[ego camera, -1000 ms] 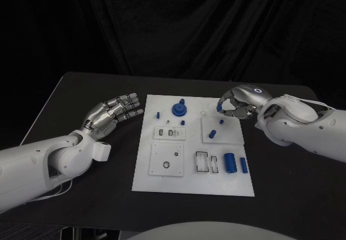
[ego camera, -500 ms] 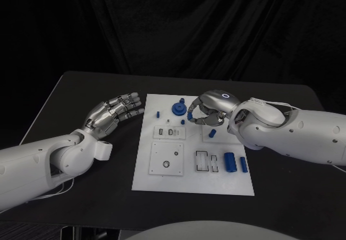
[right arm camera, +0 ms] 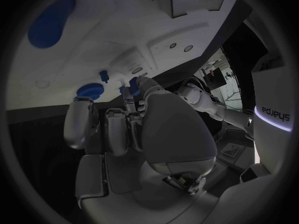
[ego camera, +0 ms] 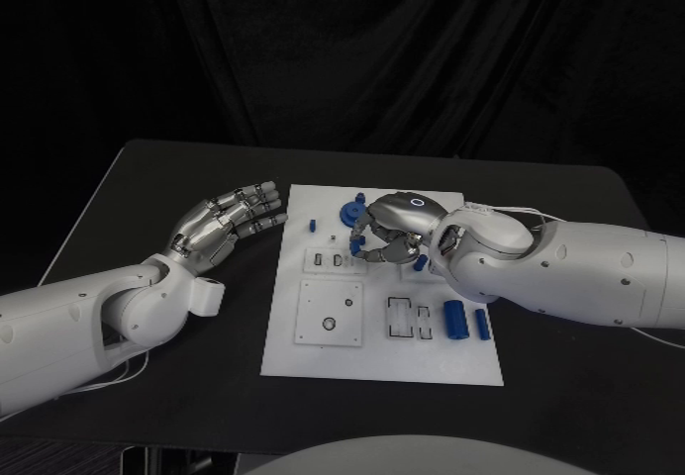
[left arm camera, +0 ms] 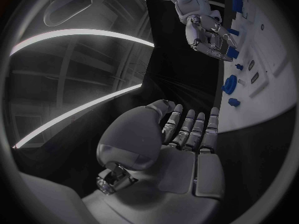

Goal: Assemble the parts on the task board

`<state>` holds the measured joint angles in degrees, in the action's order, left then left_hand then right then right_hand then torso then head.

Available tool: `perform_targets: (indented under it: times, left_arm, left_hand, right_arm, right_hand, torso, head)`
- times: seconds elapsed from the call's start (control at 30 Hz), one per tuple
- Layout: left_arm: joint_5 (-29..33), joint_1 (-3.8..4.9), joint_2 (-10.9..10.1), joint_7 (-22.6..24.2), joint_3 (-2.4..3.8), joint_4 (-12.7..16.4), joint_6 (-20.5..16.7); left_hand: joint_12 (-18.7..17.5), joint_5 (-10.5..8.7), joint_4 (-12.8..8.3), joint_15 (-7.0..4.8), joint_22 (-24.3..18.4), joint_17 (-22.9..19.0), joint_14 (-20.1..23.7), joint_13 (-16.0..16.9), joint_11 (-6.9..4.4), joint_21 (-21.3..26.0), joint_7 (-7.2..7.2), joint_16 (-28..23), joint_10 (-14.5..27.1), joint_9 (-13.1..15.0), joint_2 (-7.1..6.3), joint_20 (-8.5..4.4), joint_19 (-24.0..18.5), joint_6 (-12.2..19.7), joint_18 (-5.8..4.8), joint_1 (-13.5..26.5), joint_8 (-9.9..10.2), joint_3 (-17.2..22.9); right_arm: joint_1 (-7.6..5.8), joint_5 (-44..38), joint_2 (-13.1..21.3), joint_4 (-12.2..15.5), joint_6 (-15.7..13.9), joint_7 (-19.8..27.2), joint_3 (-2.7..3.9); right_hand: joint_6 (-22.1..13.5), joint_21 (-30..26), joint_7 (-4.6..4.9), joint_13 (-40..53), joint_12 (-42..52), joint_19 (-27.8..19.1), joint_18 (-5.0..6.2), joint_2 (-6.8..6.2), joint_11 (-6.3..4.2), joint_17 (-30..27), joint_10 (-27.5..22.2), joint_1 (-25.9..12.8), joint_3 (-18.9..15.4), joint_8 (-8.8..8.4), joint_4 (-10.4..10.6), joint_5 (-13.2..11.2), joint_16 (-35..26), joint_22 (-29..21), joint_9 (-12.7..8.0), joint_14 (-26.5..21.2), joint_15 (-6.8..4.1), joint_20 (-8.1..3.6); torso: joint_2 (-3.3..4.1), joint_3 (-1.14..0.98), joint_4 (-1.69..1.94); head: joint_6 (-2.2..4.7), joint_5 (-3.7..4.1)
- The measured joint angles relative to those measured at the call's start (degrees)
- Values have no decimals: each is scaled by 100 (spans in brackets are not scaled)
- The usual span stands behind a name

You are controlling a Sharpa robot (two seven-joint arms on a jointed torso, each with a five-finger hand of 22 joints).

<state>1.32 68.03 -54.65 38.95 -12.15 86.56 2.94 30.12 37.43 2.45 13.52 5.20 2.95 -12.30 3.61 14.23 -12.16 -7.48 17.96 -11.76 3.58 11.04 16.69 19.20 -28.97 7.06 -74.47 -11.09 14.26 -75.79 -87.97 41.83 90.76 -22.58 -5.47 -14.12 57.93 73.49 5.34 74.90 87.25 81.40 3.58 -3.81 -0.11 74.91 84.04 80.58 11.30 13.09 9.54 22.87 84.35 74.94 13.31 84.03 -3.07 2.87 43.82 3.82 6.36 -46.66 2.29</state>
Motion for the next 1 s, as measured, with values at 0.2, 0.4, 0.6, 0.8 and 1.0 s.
perform_targets:
  times: [0.2, 0.4, 0.6, 0.8, 1.0]
  left_arm:
    - [0, 0, 4, 0, 0, 0, 3]
    - [0, -1, 14, 0, 0, -2, 7]
    - [0, -1, 16, 0, 0, -8, 11]
    - [0, -3, 16, 0, 0, -11, 17]
    - [0, -4, 15, 0, 0, -14, 22]
  left_hand:
    - [0, 0, 0, 0, 0, 0, 0, 0, 0, 0, 0, 0, 0, 0, 0, 0, 0, 0, 0, 0, 0, 0]
    - [0, 0, -11, 0, 0, 0, 0, 0, 0, 0, 0, 0, 0, 0, -5, 0, 0, 0, 0, 5, 0, 11]
    - [0, 0, -24, 0, 0, 0, 0, 0, 0, 0, 0, 0, 0, 0, -31, 0, 0, 0, 0, 31, 0, 24]
    - [0, 0, -24, 0, 0, 0, 0, 0, 0, 0, 0, 0, 0, 0, -31, 0, 0, 0, 0, 31, 0, 24]
    - [0, 0, -24, 0, 0, 0, 0, 0, 0, 0, 0, 0, 0, 0, -31, 0, 0, 0, 1, 30, 0, 23]
  right_arm:
    - [59, 0, -60, -81, 176, -53, 0]
    - [94, 0, -96, -145, 286, -131, 0]
    - [105, 0, -121, -152, 342, -214, 6]
    - [107, 0, -137, -149, 350, -271, 10]
    - [107, 1, -153, -148, 367, -326, 14]
  right_hand:
    - [0, -13, 0, 5, 0, 0, 0, -9, 0, 0, 0, -8, 0, 32, 0, 0, 0, -1, 0, 0, 0, 0]
    - [-1, -34, -1, 4, 0, 0, 0, -9, 0, 0, 0, -7, 0, 32, 0, -1, 0, -1, 0, 0, 0, 0]
    - [-1, -58, -1, 4, 0, 0, 0, -8, 0, 0, 0, -5, -1, 31, -1, -1, 0, -1, 0, 0, 0, 0]
    - [-2, -72, -2, 4, 0, 0, 0, -2, 0, 0, 0, 2, 9, 26, -23, 40, 0, -2, 0, 0, 0, 0]
    - [-34, -166, -30, 3, 0, -32, 0, -2, 56, 0, -10, 2, 9, 19, -23, -21, -67, -2, 0, 0, 0, 32]
  torso:
    - [3, -1, -1]
    - [3, -3, -8]
    - [3, -6, -11]
    - [3, -5, -12]
    - [-1, -5, -10]
  head:
    - [-16, -1]
    - [-35, -12]
    - [-44, -19]
    - [-49, -25]
    - [-54, -13]
